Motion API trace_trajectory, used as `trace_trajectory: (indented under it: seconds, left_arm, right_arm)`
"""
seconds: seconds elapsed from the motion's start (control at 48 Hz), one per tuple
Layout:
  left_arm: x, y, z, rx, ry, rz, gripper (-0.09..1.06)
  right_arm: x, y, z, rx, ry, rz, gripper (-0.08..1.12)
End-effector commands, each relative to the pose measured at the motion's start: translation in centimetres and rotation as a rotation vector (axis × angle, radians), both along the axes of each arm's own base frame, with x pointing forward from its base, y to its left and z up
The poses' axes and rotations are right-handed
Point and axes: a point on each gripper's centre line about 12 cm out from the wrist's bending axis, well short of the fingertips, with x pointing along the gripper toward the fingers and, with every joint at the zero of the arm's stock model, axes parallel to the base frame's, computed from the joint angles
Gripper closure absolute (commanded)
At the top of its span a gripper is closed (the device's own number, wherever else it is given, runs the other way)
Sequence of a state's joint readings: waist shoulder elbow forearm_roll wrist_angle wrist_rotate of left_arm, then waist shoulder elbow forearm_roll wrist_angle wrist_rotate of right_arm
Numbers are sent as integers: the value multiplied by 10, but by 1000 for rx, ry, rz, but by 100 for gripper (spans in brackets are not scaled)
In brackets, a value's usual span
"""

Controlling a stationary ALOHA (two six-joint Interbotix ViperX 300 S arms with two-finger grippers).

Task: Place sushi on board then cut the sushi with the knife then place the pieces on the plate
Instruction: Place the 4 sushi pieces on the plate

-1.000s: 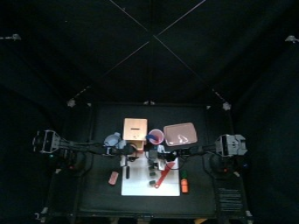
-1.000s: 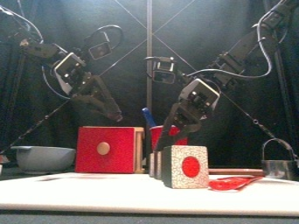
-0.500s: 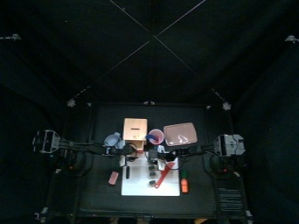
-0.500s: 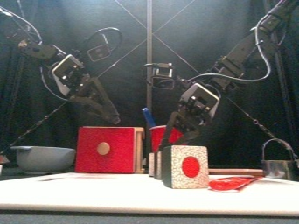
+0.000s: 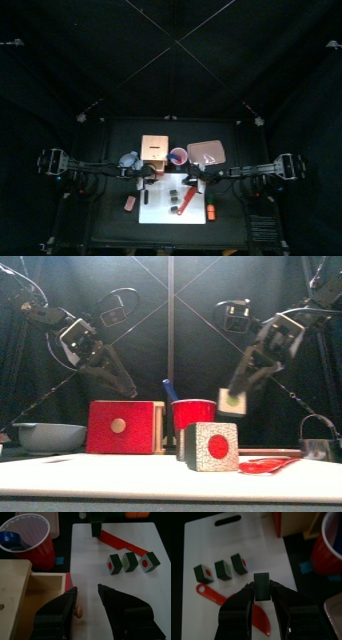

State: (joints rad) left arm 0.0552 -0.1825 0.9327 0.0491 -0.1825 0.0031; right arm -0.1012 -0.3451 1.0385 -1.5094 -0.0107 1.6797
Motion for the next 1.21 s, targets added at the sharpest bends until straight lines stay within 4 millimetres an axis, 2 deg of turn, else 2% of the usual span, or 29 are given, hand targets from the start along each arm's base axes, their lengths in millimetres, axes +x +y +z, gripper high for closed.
trace_trajectory:
  seconds: [0.021, 0.271, 0.354, 0.521, 0.729, 0.833, 0.958, 1.104, 1.208]
  left_arm:
    - [8, 1, 14, 4, -47, 2, 19]
    - [9, 2, 13, -8, -47, 12, 19]
    - [9, 2, 12, -10, -44, 14, 19]
    - [8, 2, 12, -7, -43, 11, 19]
    - [7, 2, 10, -7, -37, 11, 19]
    - [7, 2, 10, -7, -36, 11, 19]
    - [7, 2, 10, -7, -36, 11, 19]
    - [7, 2, 10, -6, -36, 12, 19]
    - [8, 2, 11, -7, -39, 11, 19]
  right_arm:
    - [-8, -27, 10, -52, -28, -132, 46]
    - [-10, -93, 10, -94, 16, -479, 46]
    - [-6, -108, 3, -62, 45, -564, 46]
    - [3, -125, -20, 7, 119, -684, 46]
    - [10, -133, -33, 24, 173, -777, 45]
    - [11, -132, -35, 31, 175, -773, 37]
    - [12, -132, -34, 32, 172, -772, 23]
    - [16, -125, -20, 13, 134, -741, 19]
    - [22, -109, -2, 14, 76, -686, 19]
